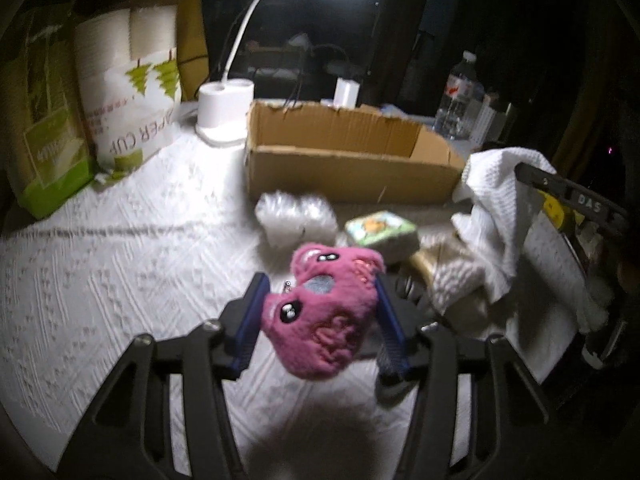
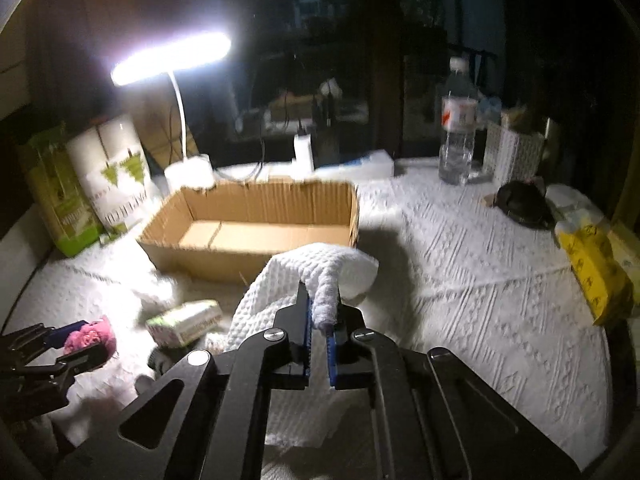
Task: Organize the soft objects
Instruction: 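Carry the pink plush toy and white towel into the cardboard box with both grippers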
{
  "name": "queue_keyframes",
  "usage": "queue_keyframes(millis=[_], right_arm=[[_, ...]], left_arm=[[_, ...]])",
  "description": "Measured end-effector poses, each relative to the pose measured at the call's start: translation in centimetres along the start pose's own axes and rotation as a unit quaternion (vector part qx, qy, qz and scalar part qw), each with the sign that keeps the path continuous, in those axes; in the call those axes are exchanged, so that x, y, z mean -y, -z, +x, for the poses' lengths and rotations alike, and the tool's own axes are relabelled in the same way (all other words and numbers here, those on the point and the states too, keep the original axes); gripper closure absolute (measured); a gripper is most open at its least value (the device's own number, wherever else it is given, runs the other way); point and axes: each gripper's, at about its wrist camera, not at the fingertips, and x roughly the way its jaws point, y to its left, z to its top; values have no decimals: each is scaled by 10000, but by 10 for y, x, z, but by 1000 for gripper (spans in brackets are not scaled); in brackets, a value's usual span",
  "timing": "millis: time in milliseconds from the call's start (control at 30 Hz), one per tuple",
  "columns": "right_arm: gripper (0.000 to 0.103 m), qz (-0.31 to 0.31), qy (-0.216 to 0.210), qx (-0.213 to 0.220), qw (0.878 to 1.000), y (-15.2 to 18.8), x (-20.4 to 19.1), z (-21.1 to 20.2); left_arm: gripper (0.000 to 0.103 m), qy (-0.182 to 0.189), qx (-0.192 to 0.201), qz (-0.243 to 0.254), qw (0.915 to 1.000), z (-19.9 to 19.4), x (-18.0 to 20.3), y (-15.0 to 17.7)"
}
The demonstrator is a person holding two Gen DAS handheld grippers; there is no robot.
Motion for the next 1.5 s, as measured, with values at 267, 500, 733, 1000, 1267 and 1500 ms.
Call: queue_keyframes(millis=[267, 500, 733, 1000, 1267, 1500], right_arm=[[96, 24, -143, 471, 9988, -35, 12, -22], [96, -45, -254, 621, 9977, -57, 17, -17], [96, -157, -389, 627, 9972, -74, 18, -2], [96, -244, -542, 586, 9965, -87, 19, 21], [96, -249, -678, 391, 9966, -88, 21, 55], [96, -365, -544, 73, 9978, -76, 20, 92]], left_arm=[[49, 63, 376, 153, 9992, -8, 11, -35], [49, 94, 595, 228, 9979, -8, 20, -61], [49, 152, 835, 331, 9958, 0, 28, -89], [49, 259, 1113, 486, 9923, 14, 43, -122], [49, 342, 1001, 478, 9932, 55, 47, -139], [49, 393, 731, 469, 9954, 96, 50, -144]])
